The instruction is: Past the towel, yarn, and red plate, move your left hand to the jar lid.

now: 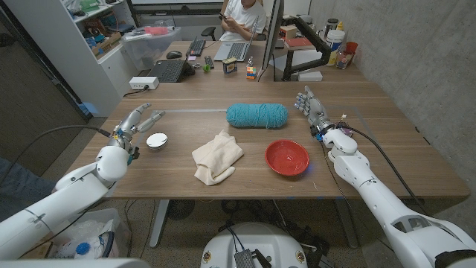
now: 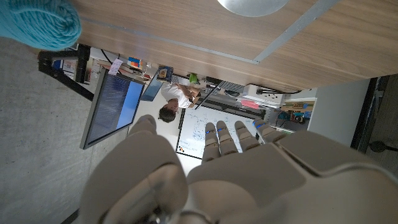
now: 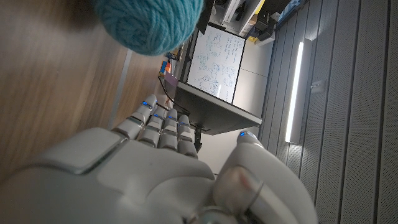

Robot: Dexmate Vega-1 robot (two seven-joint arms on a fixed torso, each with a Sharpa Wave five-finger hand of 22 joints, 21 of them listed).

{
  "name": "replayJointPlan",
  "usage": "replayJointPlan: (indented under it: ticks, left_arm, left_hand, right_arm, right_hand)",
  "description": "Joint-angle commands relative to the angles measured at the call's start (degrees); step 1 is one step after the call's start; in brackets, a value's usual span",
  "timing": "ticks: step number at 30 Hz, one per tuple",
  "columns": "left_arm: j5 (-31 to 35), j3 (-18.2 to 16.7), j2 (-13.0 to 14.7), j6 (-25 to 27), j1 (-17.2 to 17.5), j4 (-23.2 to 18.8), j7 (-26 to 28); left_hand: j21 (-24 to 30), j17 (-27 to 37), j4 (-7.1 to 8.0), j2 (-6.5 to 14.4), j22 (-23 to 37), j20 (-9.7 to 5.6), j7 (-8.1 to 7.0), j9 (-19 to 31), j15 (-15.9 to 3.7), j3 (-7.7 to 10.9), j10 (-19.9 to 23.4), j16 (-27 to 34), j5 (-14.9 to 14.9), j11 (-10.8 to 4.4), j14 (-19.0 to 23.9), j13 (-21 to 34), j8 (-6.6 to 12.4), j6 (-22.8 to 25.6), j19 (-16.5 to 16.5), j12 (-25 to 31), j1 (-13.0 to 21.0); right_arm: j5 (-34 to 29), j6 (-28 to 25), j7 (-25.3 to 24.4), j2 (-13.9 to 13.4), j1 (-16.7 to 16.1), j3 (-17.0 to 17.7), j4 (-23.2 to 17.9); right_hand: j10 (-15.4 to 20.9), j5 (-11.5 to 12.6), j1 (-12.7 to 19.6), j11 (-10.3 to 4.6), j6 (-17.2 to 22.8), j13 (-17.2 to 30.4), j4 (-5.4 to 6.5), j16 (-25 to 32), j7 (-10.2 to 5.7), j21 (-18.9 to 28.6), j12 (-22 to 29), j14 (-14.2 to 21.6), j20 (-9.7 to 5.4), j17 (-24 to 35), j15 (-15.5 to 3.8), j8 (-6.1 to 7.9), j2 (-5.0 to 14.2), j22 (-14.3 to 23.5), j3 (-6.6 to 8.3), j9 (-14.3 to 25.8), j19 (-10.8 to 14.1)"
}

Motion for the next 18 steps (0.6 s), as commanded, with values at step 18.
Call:
replayJointPlan:
  ticks: [18]
  left_arm:
    - [5.38,3.48,2.93,6.09,-1.96,-1.32,0.09]
  left_hand:
    - [0.50,0.09,-0.62,0.21,0.12,0.87,-0.38,0.32,-1.89,0.15,1.12,0.60,0.46,-0.56,0.94,0.00,0.60,1.09,0.49,0.38,1.06]
  right_arm:
    - [-0.44,0.66,0.43,0.86,1.39,-0.64,1.71]
  right_hand:
    - [0.62,0.30,0.25,0.31,0.24,0.15,-0.20,0.06,-0.24,-0.54,0.01,0.75,-0.09,0.15,-0.07,0.45,0.36,0.19,-0.05,-0.01,0.49]
